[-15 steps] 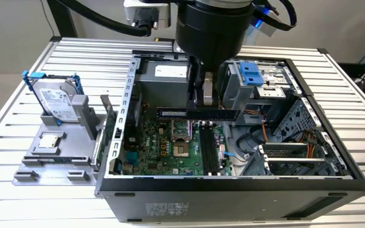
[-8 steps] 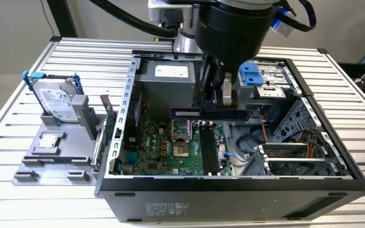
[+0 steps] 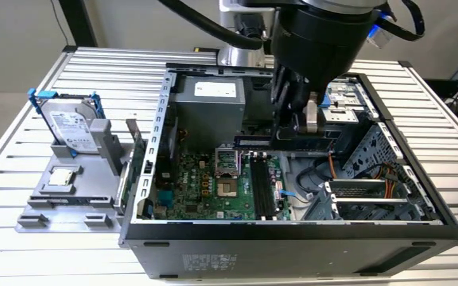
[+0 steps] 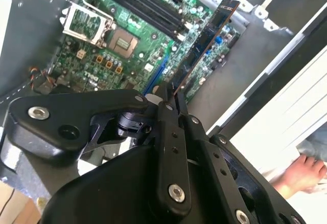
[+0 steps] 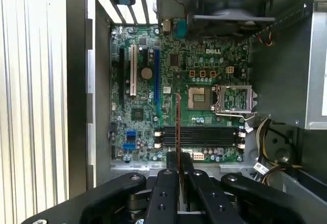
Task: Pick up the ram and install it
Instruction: 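Pick up the ram and move it above insertion slot, then insert the ram into the slot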
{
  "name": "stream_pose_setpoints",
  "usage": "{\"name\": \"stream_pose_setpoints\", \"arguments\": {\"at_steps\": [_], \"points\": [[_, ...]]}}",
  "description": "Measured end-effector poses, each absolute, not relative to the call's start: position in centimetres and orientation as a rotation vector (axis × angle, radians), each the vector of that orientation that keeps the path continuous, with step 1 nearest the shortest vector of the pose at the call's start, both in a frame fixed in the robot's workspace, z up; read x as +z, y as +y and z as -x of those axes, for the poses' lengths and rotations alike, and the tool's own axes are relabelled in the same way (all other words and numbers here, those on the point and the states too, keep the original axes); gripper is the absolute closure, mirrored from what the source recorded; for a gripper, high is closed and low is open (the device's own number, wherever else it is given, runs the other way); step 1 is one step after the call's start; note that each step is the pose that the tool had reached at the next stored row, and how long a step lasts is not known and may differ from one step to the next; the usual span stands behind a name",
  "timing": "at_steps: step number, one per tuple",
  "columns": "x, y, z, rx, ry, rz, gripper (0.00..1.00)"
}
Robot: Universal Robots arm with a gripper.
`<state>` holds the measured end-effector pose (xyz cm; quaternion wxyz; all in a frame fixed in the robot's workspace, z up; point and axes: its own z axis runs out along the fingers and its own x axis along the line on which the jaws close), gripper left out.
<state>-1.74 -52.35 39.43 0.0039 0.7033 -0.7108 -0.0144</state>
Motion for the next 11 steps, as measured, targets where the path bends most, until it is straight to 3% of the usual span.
{"name": "stream_pose_setpoints", "arguments": {"at_steps": [11], "points": [[39.4,-52.3,-1.4,-0.045,-2.230,-2.201,1.00]]}}
